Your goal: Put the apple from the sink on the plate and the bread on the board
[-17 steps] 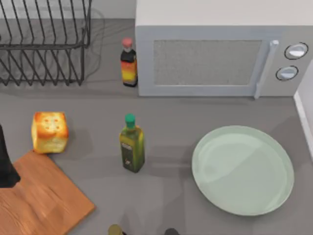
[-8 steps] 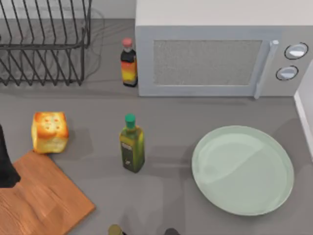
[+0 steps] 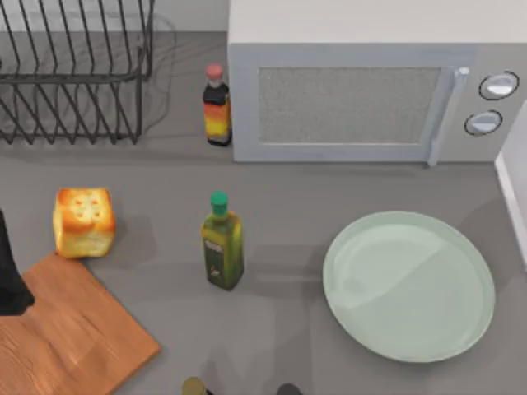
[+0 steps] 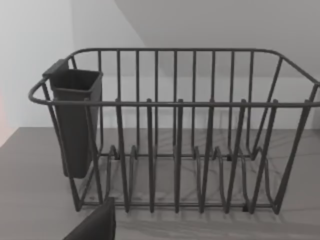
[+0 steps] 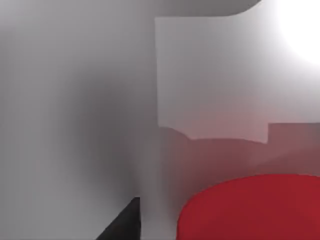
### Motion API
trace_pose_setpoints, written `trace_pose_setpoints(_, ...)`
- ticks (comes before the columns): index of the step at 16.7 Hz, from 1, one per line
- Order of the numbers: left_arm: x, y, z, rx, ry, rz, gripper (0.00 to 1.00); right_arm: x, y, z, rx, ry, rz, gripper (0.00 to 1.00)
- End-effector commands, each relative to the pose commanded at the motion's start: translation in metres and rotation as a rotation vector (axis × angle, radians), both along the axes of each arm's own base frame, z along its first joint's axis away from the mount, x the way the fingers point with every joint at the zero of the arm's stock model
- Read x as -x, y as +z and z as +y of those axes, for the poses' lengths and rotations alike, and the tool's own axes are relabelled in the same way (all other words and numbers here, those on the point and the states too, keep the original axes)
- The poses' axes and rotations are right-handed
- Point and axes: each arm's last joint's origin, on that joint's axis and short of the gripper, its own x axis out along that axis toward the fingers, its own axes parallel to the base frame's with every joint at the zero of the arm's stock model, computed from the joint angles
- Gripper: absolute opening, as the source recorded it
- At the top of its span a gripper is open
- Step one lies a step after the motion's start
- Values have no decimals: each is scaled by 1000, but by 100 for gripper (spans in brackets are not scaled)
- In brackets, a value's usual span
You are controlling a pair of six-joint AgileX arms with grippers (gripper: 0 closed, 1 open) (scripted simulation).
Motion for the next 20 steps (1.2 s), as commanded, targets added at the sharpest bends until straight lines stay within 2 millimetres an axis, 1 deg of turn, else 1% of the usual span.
trace_pose_setpoints(3,0,0,0,0,0,0,100,0,0,0,0,0,0,2)
trace_pose_setpoints(4,0,0,0,0,0,0,100,0,0,0,0,0,0,0)
trace_pose_setpoints(11,0,0,0,0,0,0,100,0,0,0,0,0,0,0)
trace_pose_setpoints(12,0,0,0,0,0,0,100,-7,28,-1,1,-5,-56,0)
trace_pose_setpoints(13,0,0,0,0,0,0,100,-8,29,-1,1,-5,-56,0)
trace_pose_setpoints(15,0,0,0,0,0,0,100,-10,42,-1,2,-5,-60,0)
trace_pose_setpoints(17,0,0,0,0,0,0,100,-11,65,-2,0,-5,-55,0)
trace_pose_setpoints(20,0,0,0,0,0,0,100,-9,106,-1,-3,-5,-43,0)
